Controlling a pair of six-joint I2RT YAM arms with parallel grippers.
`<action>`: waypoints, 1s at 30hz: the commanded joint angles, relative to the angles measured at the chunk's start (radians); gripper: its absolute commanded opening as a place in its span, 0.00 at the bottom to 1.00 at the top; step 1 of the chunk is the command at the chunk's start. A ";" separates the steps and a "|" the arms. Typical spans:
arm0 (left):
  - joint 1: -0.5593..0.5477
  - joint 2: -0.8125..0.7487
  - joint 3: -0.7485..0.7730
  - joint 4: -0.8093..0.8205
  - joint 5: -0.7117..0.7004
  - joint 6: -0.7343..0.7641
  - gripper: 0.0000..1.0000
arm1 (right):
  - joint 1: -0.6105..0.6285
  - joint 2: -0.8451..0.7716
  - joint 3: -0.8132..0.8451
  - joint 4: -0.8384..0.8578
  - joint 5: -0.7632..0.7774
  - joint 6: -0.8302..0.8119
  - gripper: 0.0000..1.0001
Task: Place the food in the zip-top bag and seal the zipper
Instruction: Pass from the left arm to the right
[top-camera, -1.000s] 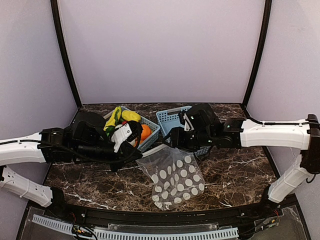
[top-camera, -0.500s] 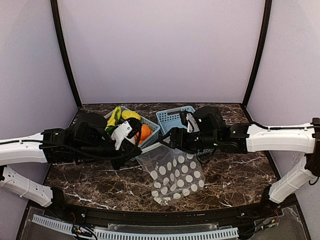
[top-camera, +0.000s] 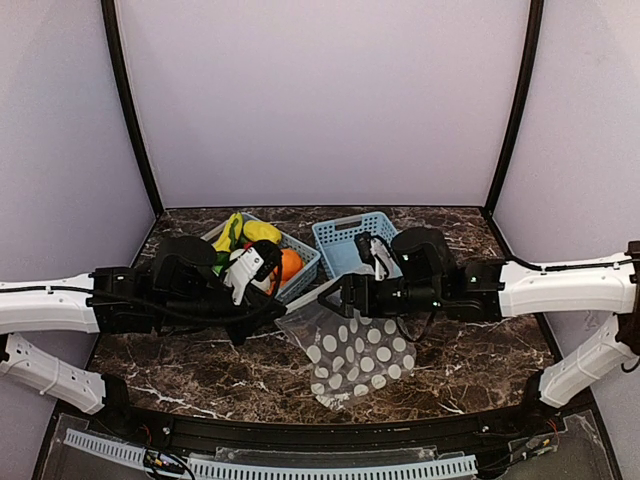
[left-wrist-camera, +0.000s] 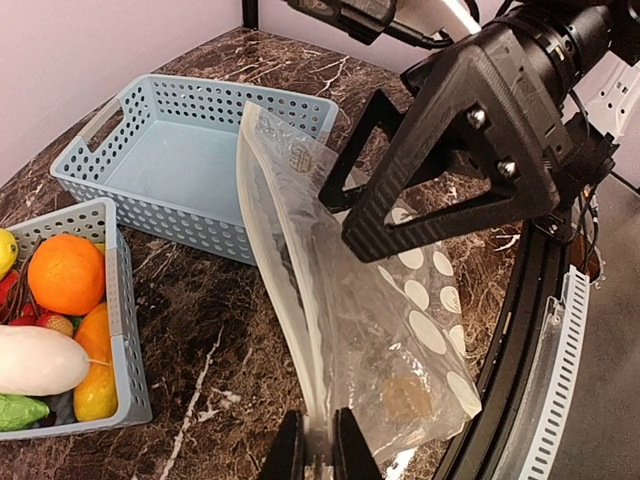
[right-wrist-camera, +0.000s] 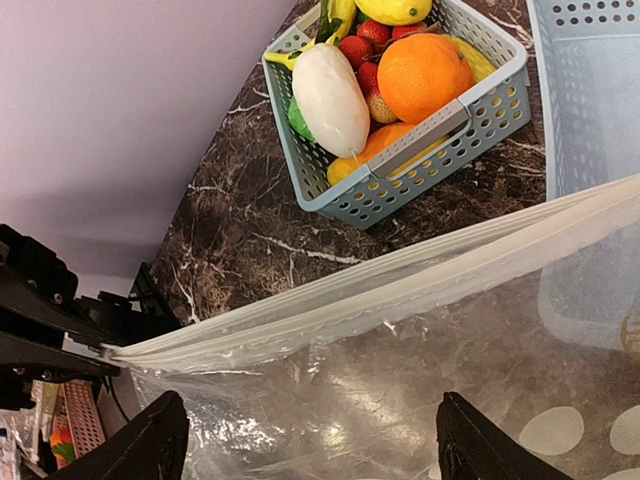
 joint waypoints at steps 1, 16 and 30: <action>-0.005 -0.034 -0.015 0.045 0.031 -0.016 0.01 | 0.016 0.062 0.034 0.024 0.000 -0.040 0.81; -0.004 -0.027 -0.015 0.048 0.066 -0.012 0.01 | 0.018 0.130 0.057 0.072 -0.007 0.000 0.40; -0.004 -0.026 -0.030 0.072 0.074 -0.046 0.01 | 0.016 0.116 0.022 0.132 -0.009 0.024 0.00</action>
